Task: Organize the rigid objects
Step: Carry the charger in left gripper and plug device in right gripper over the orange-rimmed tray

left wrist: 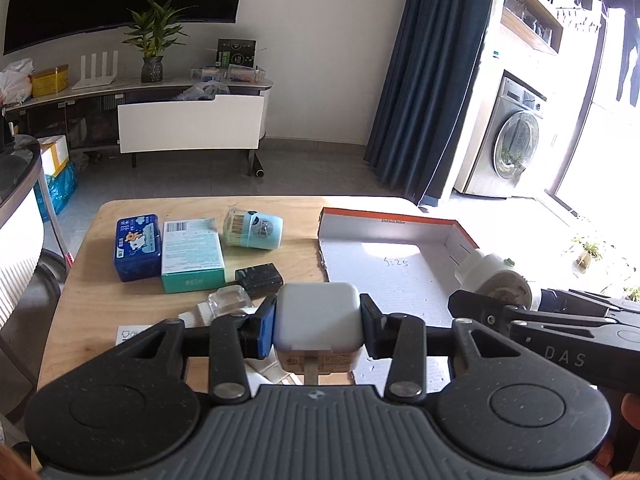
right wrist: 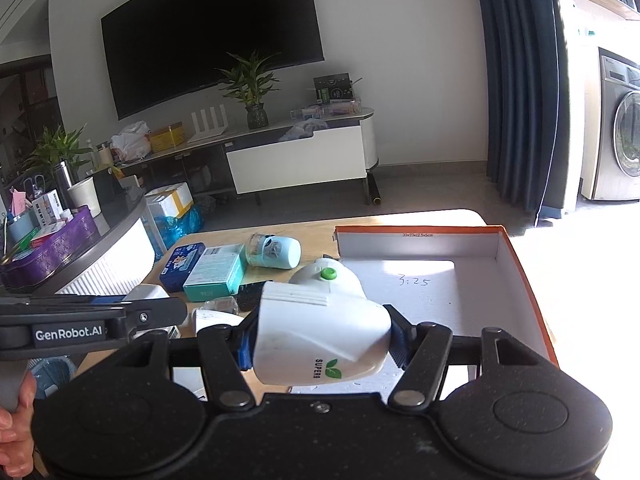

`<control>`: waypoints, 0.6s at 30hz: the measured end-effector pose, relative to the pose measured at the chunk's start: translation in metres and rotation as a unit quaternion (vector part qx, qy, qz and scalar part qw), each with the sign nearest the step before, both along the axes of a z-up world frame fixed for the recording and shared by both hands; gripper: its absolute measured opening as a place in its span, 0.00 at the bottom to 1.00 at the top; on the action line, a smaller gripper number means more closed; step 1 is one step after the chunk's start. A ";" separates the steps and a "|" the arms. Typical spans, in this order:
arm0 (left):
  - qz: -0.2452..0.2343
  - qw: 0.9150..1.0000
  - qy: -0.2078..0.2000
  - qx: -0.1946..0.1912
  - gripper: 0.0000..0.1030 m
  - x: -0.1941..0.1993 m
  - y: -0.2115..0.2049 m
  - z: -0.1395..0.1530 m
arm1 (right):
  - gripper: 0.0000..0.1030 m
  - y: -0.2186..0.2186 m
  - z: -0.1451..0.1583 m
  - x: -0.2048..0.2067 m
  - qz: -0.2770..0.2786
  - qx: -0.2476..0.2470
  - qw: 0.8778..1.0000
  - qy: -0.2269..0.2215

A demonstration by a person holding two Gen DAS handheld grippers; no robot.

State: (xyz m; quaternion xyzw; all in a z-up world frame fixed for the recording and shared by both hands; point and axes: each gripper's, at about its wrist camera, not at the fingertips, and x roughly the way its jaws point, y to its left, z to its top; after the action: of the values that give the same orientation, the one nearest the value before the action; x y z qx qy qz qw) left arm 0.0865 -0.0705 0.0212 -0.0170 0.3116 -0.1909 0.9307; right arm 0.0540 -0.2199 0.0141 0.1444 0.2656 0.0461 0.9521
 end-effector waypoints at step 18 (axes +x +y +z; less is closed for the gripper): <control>-0.050 0.999 0.000 0.004 0.41 0.028 -0.072 -0.006 | 0.71 -0.070 -0.007 0.024 -0.059 -0.007 0.998 0.010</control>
State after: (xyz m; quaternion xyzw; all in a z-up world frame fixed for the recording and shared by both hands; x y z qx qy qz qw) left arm 0.1143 -0.1423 0.0155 0.0027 0.3132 -0.2360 0.9199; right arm 0.0777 -0.2899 0.0076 0.1535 0.2668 -0.0131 0.9514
